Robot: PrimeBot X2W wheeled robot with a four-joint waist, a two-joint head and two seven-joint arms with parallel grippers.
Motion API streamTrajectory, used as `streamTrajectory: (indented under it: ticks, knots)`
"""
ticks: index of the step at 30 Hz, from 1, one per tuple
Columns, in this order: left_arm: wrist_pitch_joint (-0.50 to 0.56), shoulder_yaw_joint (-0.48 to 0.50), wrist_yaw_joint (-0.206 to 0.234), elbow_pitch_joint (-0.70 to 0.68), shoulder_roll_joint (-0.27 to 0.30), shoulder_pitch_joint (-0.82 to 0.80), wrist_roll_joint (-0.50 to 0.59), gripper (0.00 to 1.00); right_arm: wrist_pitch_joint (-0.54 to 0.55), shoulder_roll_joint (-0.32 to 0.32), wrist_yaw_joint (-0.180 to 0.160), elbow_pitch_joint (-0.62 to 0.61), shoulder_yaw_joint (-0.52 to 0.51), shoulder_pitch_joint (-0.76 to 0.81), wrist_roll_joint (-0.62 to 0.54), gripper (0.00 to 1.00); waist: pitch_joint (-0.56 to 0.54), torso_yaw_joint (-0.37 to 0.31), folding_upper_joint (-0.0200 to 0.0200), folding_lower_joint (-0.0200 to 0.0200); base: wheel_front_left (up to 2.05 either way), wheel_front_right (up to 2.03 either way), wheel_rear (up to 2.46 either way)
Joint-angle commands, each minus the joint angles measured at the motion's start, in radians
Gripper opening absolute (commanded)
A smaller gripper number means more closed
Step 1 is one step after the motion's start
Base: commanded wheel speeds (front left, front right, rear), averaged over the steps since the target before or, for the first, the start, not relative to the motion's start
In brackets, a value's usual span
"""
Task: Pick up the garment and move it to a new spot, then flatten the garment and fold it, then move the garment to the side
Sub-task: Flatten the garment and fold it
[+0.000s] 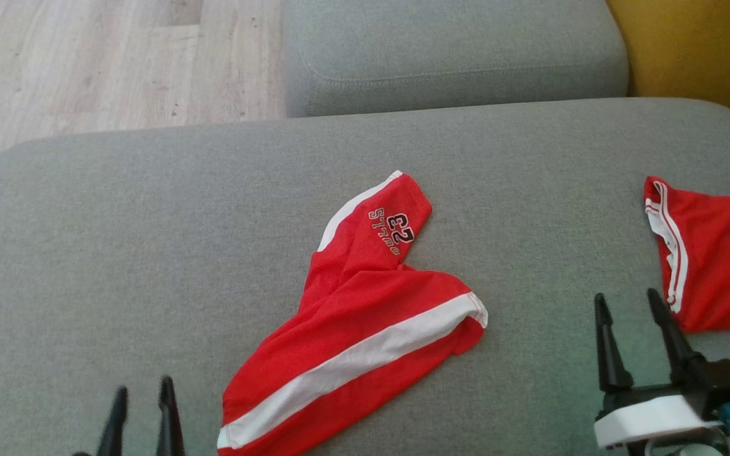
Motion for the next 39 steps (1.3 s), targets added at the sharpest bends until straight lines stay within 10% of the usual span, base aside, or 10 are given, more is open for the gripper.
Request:
streamTrajectory:
  ticks: [1, 15, 39]
  knots:
    - [-0.012, 0.058, 0.004, -0.056, -0.013, -0.029, 0.029, 1.0, -0.003, -0.009, 0.007, -0.039, 0.013, -0.014, -0.002, 1.0, -0.003, 0.005, -0.0001, 0.0, 0.0, 0.0, 0.0]
    - [-0.013, 0.179, -0.062, -0.131, -0.133, -0.008, 0.351, 1.0, -0.003, -0.009, 0.007, -0.058, -0.021, -0.008, -0.029, 1.0, -0.025, 0.024, -0.0001, 0.0, 0.0, 0.0, 0.0]
    - [0.026, 0.178, -0.042, -0.074, -0.146, 0.006, 0.284, 1.0, 0.011, -0.009, 0.007, -0.009, 0.069, -0.067, 0.062, 1.0, -0.023, 0.042, -0.0001, 0.0, 0.0, 0.0, 0.0]
